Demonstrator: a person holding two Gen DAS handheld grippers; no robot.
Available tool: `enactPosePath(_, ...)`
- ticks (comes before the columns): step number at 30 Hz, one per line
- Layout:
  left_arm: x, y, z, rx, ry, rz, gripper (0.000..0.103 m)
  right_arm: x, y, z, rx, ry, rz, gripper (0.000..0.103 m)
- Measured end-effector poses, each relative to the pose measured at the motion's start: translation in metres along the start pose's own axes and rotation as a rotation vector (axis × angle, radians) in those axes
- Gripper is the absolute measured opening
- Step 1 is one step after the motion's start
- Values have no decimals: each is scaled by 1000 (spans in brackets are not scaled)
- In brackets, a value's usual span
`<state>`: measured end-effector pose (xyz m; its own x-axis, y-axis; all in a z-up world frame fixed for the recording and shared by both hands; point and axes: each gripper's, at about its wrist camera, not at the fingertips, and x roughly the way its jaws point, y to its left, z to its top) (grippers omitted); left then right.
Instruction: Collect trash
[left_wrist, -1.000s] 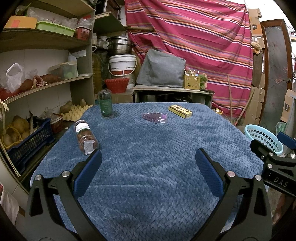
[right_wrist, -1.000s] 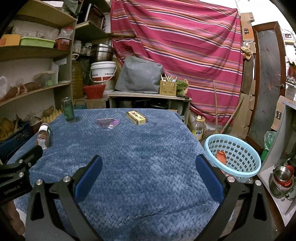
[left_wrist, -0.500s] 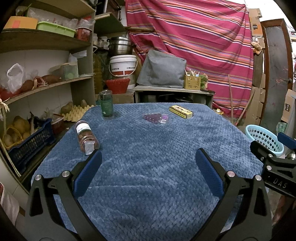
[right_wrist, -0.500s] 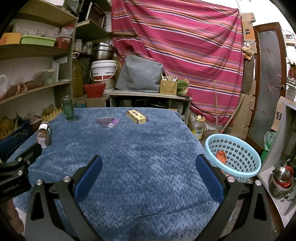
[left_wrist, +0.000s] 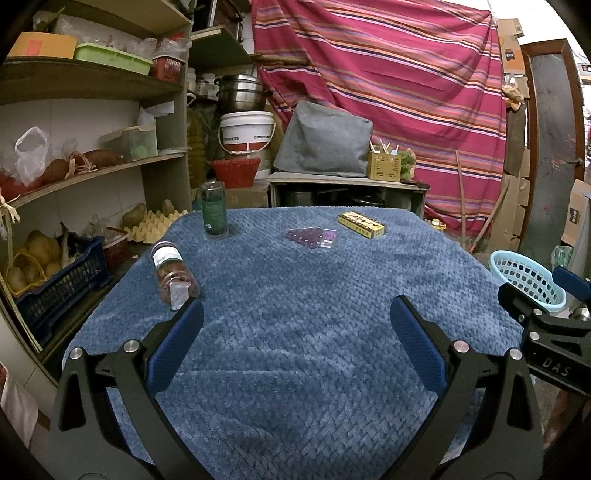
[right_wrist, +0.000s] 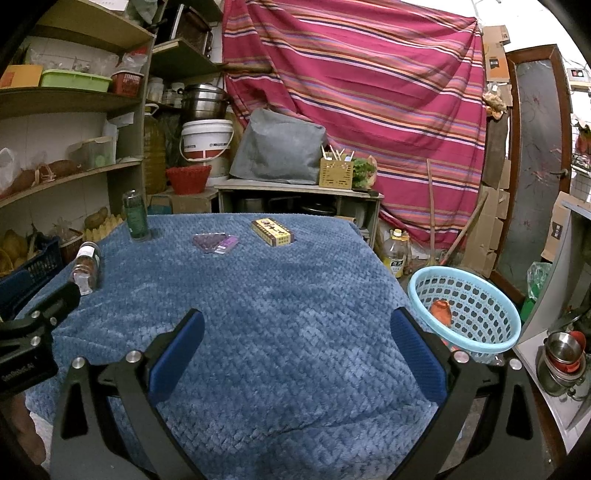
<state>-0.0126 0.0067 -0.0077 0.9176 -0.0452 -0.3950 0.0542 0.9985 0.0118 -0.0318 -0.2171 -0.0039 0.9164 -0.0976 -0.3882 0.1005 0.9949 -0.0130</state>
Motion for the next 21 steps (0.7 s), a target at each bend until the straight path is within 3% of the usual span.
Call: enactPosePath(21, -5, -4, 2, -3, -10, 6, 98, 2, -4, -2, -5, 7, 4, 98)
